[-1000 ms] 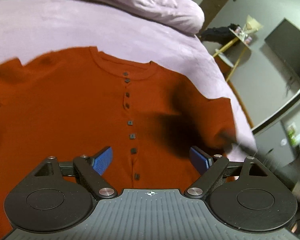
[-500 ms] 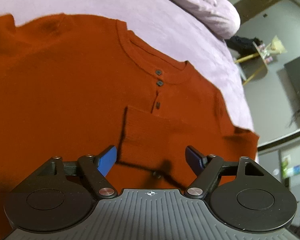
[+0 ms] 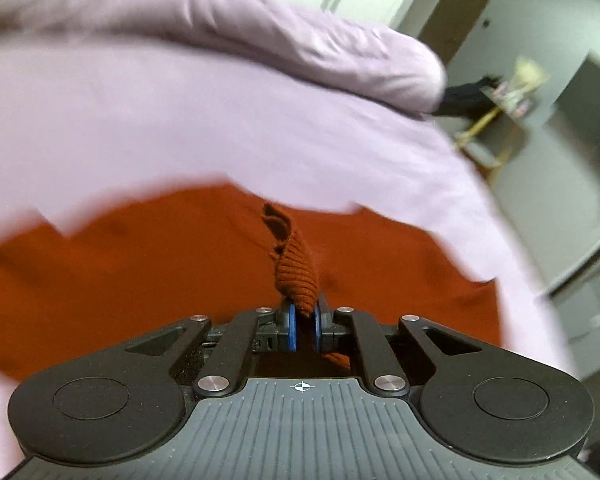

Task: Fold small clothes

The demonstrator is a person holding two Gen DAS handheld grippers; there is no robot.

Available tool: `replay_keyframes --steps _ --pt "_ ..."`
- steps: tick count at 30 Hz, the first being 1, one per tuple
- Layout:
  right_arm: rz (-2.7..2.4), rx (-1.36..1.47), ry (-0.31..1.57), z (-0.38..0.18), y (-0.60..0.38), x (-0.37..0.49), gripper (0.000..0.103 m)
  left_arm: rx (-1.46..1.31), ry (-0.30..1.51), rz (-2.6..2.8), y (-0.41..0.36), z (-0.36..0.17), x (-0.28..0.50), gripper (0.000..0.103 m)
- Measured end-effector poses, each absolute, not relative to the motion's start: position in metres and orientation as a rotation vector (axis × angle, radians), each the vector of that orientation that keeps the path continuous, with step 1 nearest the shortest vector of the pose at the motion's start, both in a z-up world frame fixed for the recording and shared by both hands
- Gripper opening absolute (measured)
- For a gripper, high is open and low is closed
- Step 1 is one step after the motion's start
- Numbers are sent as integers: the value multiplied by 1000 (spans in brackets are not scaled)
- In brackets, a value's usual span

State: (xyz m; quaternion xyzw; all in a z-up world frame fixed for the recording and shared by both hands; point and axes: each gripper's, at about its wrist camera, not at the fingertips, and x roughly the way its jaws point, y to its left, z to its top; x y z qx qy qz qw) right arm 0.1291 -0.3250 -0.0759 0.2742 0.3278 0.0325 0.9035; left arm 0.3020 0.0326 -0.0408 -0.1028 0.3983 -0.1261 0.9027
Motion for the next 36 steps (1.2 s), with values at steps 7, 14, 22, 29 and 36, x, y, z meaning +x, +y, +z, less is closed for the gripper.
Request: replay_keyframes --steps 7,14,22,29,36 --pt "103 562 723 -76 -318 157 32 -285 864 -156 86 -54 298 10" --pt "112 776 803 -101 -328 186 33 -326 833 -192 92 -60 300 10" --pt "-78 761 769 -117 -323 204 6 -277 789 -208 78 -58 304 10" --pt "-138 495 742 -106 -303 190 11 -188 858 -220 66 -83 311 10" --pt "-32 454 630 -66 -319 178 45 -203 911 -229 77 -103 308 10"
